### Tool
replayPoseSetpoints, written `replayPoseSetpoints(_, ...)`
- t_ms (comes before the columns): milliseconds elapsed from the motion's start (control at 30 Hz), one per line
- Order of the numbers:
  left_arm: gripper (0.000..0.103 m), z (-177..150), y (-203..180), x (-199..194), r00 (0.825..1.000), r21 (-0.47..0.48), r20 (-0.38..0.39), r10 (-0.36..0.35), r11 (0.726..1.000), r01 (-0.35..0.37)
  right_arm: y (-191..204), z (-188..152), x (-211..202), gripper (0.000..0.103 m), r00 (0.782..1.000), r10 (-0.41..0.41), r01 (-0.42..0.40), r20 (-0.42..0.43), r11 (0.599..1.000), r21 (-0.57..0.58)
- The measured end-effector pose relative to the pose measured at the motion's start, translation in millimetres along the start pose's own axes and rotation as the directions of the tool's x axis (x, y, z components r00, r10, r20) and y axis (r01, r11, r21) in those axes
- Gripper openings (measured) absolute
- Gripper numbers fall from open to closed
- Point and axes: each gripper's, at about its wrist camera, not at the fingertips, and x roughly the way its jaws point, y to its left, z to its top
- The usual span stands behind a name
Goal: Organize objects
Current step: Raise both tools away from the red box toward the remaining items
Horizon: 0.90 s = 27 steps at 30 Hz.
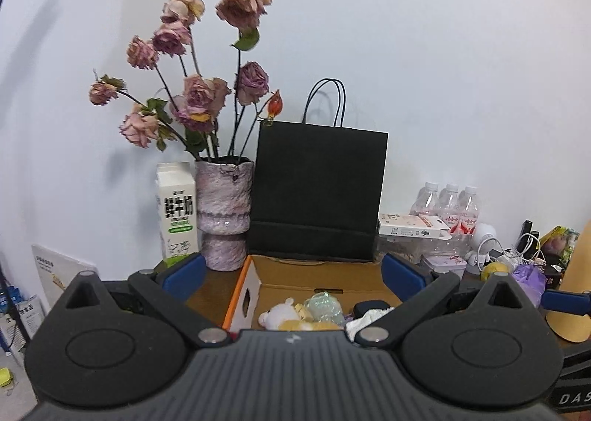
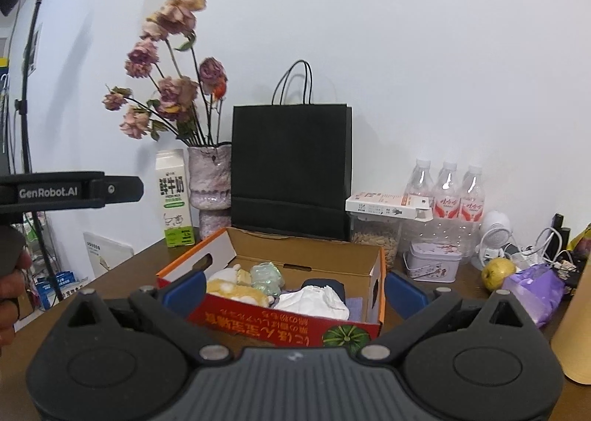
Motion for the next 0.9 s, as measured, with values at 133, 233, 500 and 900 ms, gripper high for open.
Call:
replayPoseSetpoints(133, 0.103, -10.3, 7.6, -26.6, 1.000, 0.006, -0.019, 0.007, 1.000, -0.007, 7.1, -8.5, -26.5, 0.103, 1.000, -0.002, 0.003, 0.003, 1.000, -0.009)
replayPoseSetpoints(233, 0.103, -24.1, 13.4, -41.7, 0.999, 0.016, -0.051, 0.015, 1.000, -0.014, 13.6, -20.8, -41.9, 0.103, 1.000, -0.001, 0.001, -0.011, 1.000, -0.014)
replayPoseSetpoints(500, 0.103, -68.2, 25.4, -73.9, 0.989, 0.035, -0.146, 0.014, 0.999, -0.009, 28.6, -66.4, -67.2, 0.103, 0.997, 0.009, -0.010, -0.078, 1.000, -0.017)
replayPoseSetpoints(900, 0.103, -104.2, 30.3, -99.1, 0.977, 0.029, -0.213, 0.004, 1.000, 0.002, 33.5, -113.3, -87.9, 0.103, 0.988, 0.005, -0.002, -0.152, 1.000, 0.017)
